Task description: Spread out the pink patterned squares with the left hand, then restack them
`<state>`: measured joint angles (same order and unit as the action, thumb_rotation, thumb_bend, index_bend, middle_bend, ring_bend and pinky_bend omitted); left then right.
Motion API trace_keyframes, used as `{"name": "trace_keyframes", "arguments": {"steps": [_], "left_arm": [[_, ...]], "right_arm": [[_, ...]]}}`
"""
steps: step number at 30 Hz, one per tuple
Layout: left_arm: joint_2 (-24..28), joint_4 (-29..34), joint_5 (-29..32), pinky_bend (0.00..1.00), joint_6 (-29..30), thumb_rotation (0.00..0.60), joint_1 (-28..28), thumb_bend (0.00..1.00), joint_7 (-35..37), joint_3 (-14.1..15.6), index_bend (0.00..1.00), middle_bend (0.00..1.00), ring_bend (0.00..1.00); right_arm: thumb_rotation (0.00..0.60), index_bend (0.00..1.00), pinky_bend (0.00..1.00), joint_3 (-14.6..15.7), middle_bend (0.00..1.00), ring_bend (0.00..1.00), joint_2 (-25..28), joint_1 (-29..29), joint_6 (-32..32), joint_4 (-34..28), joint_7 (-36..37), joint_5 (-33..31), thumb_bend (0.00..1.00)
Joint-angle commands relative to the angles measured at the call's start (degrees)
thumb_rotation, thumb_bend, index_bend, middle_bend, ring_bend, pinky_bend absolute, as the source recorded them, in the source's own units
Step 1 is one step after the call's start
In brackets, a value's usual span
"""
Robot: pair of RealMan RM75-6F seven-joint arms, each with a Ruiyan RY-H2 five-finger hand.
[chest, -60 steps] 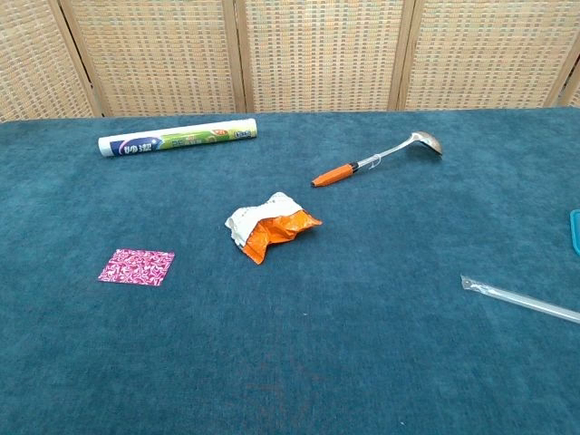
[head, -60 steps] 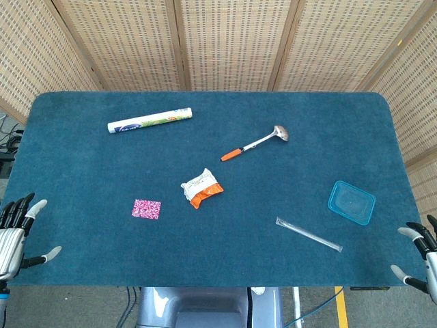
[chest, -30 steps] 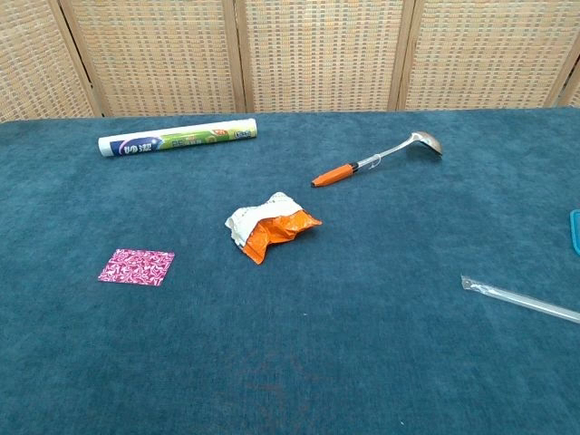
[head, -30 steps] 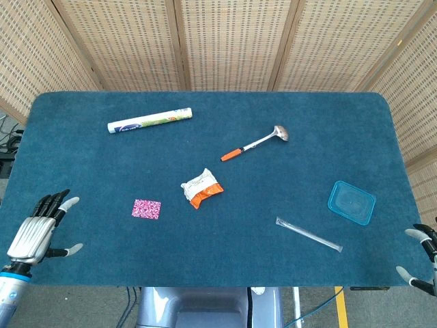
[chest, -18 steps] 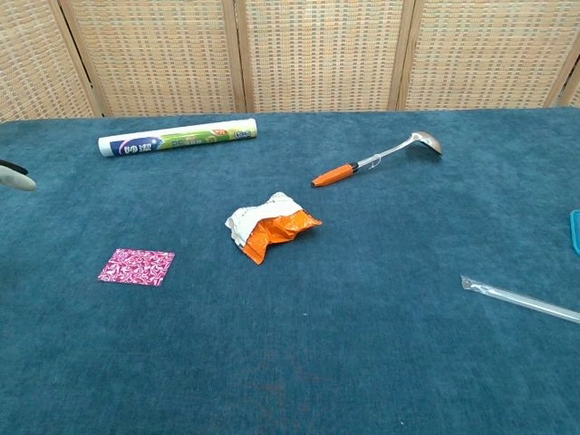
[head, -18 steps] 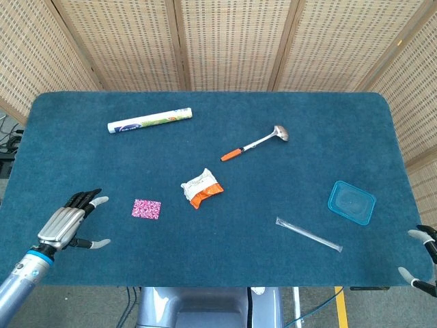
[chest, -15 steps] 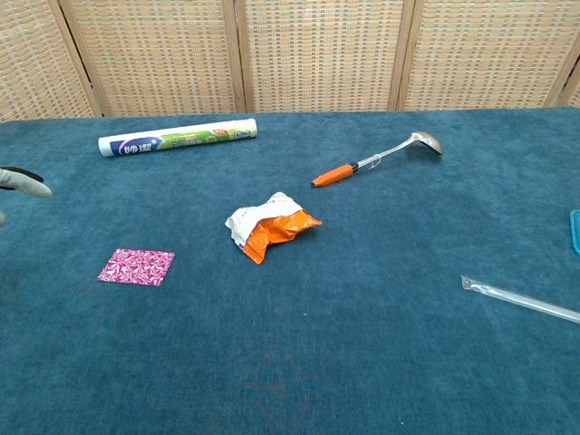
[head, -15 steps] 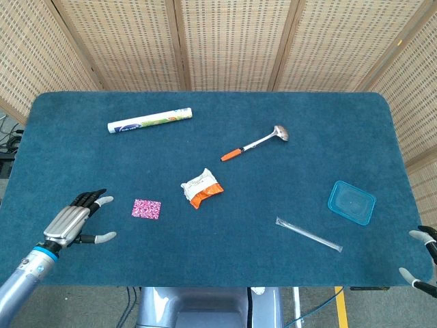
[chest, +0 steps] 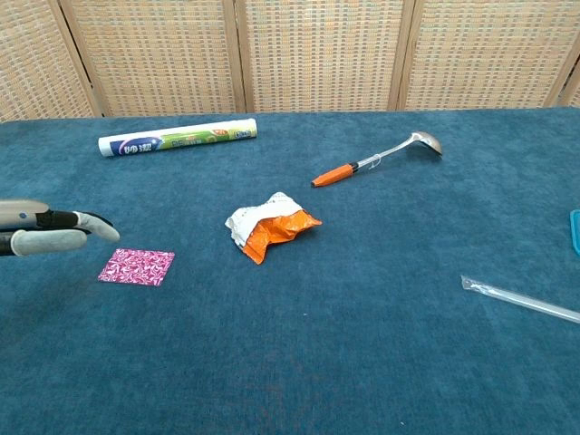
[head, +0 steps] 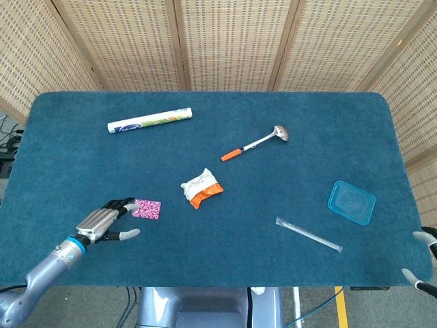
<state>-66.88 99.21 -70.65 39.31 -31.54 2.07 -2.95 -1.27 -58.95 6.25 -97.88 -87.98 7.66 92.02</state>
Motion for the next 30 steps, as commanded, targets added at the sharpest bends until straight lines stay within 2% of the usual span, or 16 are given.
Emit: {"name": "trace_keyframes", "arguments": {"steps": [1, 15, 30], "left_arm": [[-1.9, -0.6, 0.9, 0.0, -1.1, 0.04, -1.5, 0.0, -1.2, 0.2, 0.12, 0.0, 0.0], [-7.8, -3.6, 6.0, 0.0, -4.1, 0.04, -5.5, 0.0, -4.2, 1.5, 0.12, 0.0, 0.0], [-10.3, -6.6, 11.3, 0.0, -2.2, 0.041, -7.7, 0.0, -7.3, 1.8, 0.12, 0.0, 0.0]], "right_arm": [[0.6, 0.3, 0.0, -0.1, 0.26, 0.0, 0.0, -0.1, 0.1, -0.1, -0.1, 0.0, 0.0], [0.6, 0.3, 0.0, -0.3, 0.26, 0.0, 0.2, -0.1, 0.6, -0.3, -0.3, -0.6, 0.0], [0.6, 0.3, 0.0, -0.3, 0.26, 0.0, 0.3, 0.4, 0.3, 0.1, 0.2, -1.0, 0.01]]}}
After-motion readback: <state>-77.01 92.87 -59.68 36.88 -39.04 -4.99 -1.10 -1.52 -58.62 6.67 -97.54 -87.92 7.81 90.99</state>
